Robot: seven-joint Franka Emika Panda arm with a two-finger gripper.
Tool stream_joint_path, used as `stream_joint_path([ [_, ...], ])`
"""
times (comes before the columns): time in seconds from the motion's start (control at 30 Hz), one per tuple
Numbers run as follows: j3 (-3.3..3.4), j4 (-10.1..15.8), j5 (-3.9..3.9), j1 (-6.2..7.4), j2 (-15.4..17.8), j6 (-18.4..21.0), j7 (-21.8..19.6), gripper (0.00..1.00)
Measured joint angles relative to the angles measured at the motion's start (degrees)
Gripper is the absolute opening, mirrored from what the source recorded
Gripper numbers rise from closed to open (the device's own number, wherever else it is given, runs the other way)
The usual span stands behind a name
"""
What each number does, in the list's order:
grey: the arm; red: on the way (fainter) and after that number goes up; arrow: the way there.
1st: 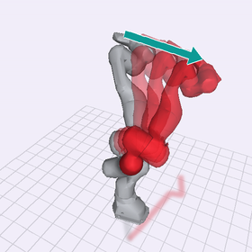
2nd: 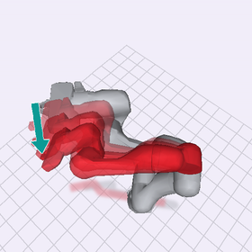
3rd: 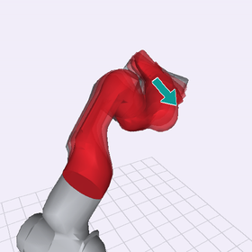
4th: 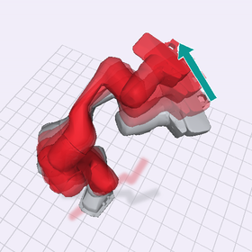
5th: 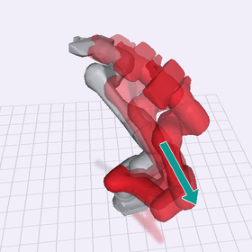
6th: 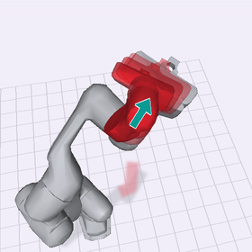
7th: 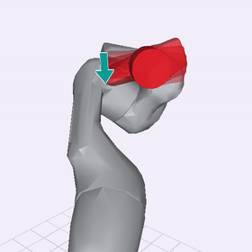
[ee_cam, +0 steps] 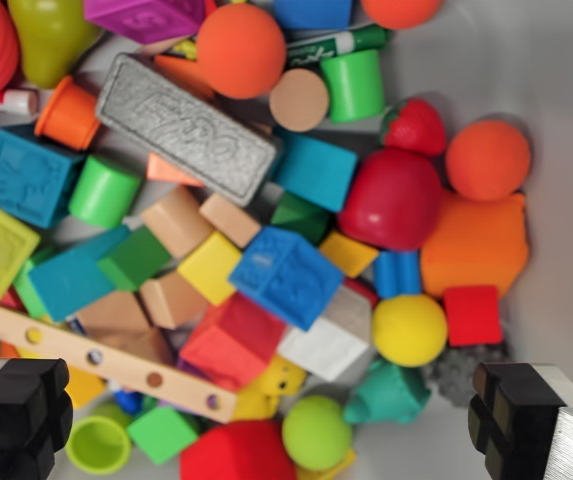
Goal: Pick an object from the bin
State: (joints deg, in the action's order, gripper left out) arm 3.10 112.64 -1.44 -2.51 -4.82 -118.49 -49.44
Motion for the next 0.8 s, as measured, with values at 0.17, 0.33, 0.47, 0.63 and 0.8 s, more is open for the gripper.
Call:
stream_joint_path([
  [0.17, 0.00, 0.0, 0.00, 0.00, 0.0, 0.0, 0.0, 1.00],
  [0.33, 0.00, 0.0, 0.00, 0.00, 0.0, 0.0, 0.0, 1.00],
  [0.47, 0.00, 0.0, 0.00, 0.00, 0.0, 0.0, 0.0, 1.00],
  [0.63, -0.01, 0.0, 0.00, 0.06, 0.0, 0.0, -0.4, 1.00],
  [0.8, -0.05, 0.0, 0.00, 0.20, -0.1, 0.0, -1.3, 1.00],
])
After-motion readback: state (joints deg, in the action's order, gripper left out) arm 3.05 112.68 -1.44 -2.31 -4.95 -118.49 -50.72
